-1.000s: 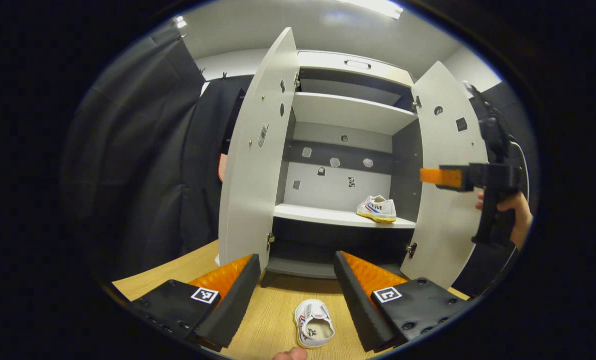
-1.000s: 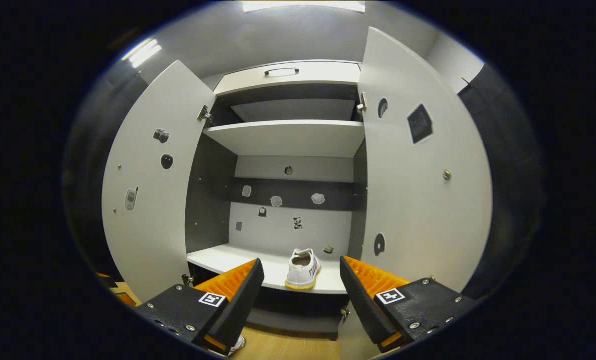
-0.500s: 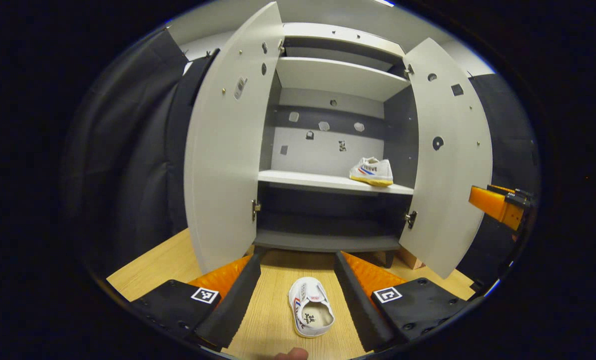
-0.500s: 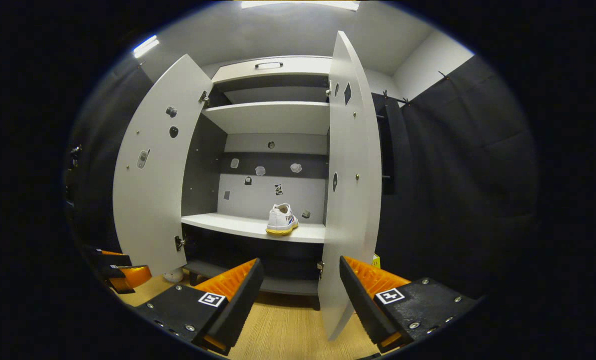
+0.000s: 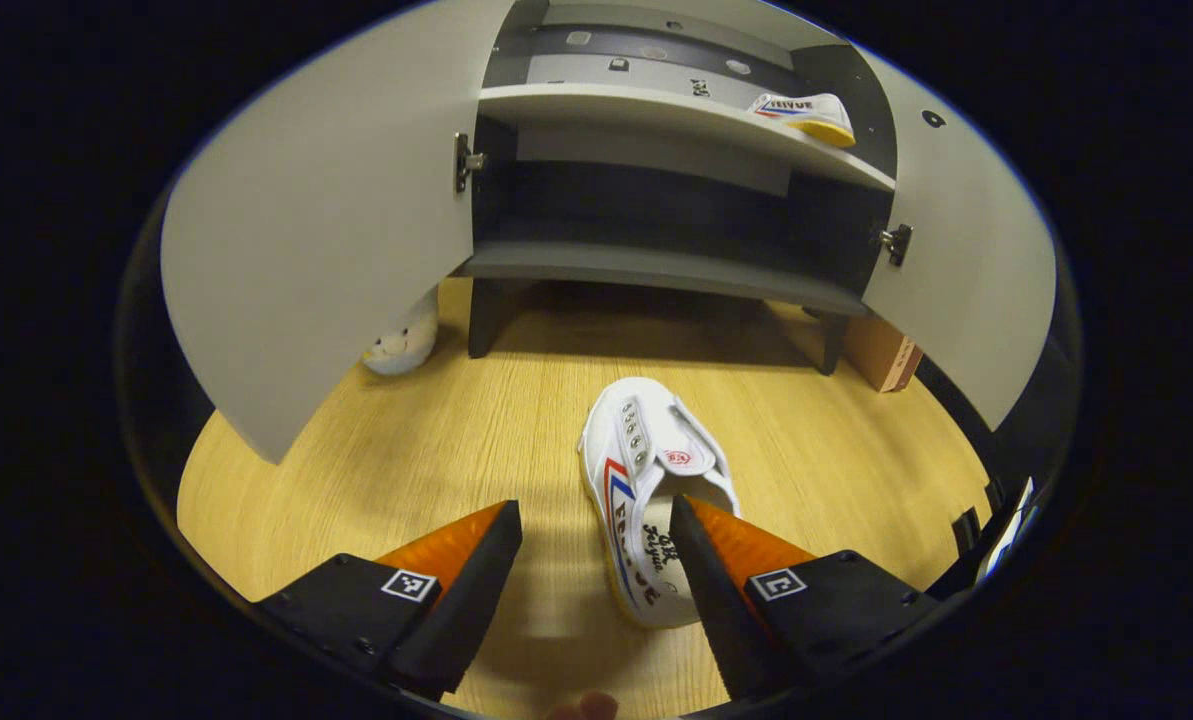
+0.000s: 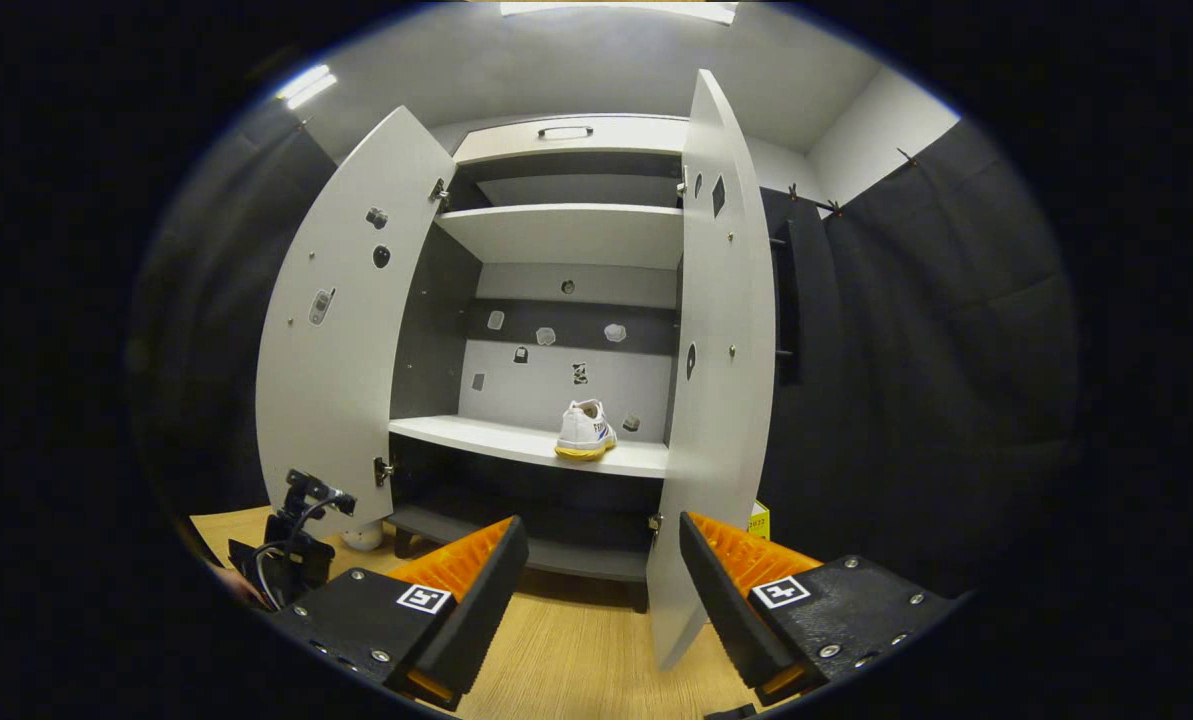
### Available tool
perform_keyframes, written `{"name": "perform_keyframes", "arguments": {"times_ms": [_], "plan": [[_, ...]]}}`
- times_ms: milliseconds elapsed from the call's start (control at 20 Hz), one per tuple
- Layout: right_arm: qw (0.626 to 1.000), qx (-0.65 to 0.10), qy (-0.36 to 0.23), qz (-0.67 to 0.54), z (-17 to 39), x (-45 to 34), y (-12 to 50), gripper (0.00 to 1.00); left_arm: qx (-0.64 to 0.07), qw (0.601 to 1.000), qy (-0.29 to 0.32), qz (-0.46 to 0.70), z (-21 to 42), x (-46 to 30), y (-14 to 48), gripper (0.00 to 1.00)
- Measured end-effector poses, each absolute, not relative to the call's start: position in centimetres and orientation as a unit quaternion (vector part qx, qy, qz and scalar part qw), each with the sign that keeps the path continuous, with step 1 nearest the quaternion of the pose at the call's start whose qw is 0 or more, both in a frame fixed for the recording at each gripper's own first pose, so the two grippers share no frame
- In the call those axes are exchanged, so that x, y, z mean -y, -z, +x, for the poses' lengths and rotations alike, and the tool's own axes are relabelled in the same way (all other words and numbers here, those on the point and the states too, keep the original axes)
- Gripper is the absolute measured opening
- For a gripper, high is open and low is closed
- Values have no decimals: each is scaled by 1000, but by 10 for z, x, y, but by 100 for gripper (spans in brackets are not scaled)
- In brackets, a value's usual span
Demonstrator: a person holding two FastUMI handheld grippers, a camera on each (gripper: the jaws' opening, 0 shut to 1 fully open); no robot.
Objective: Grab one shoe with the right hand and put it into the shoe cabinet, grab the other shoe with the left hand and put it into the shoe cabinet; then close the right door with the right hand and the left door with the left hand.
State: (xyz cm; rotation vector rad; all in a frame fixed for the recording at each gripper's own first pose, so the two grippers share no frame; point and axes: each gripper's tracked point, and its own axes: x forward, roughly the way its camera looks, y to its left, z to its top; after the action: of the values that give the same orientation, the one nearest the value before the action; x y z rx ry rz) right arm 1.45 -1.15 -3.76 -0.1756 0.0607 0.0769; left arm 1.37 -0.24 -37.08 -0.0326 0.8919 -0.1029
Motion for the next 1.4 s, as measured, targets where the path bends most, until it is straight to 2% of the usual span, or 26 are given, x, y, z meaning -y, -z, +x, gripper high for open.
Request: {"name": "perform_keyframes", "arguments": {"times_ms": [150,200,250,300,500,850,1000,1050,1200,1400], "plan": [[996,-39,-32,-76,14,14,42,94,-441,896,41,-19,19,1,396,100],[996,-42,-29,-73,14,16,44,98,-435,899,40,-25,25,0,400,100],[996,-45,-26,-71,16,18,46,98,-430,902,35,-26,32,-2,404,97],[996,-49,-22,-70,17,19,56,94,-425,904,33,-29,40,-2,409,99],[995,-59,-13,-75,17,26,58,94,-415,908,36,-36,66,1,425,98],[994,-70,-16,-77,20,26,65,94,-398,916,28,-49,74,6,422,99],[994,-70,-25,-78,23,21,66,94,-394,918,11,-40,75,3,420,21],[994,-69,-29,-77,23,19,67,94,-398,917,9,-33,72,3,418,14],[994,-67,-38,-72,24,15,68,93,-376,926,-4,-38,70,2,381,10],[995,-59,-42,-67,26,14,66,94,-282,959,-17,-30,80,2,265,10]]}}
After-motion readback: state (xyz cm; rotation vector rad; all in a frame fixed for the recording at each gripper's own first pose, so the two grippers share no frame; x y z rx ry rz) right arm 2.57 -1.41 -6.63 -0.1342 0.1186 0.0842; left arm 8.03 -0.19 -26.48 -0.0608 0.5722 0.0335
